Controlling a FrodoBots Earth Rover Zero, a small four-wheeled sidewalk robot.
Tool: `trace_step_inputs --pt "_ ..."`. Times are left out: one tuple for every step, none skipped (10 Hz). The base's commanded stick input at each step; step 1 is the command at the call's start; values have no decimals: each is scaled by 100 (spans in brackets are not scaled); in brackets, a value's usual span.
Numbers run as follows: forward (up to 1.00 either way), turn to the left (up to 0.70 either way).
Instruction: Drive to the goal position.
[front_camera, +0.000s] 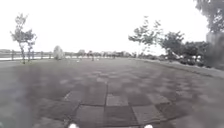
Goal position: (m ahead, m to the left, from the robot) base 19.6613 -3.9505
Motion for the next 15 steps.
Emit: trace_step_inputs --pt "100 0" --pt "100 0" --pt "100 0" --pt "100 0" --pt "100 0" --pt "100 0" --pt "100 0" --pt "100 0" --pt "100 0" --pt "100 -14" --pt "100 -38" --pt "100 -40" --pt "100 -40" --pt "100 -40" --pt "100 -40"
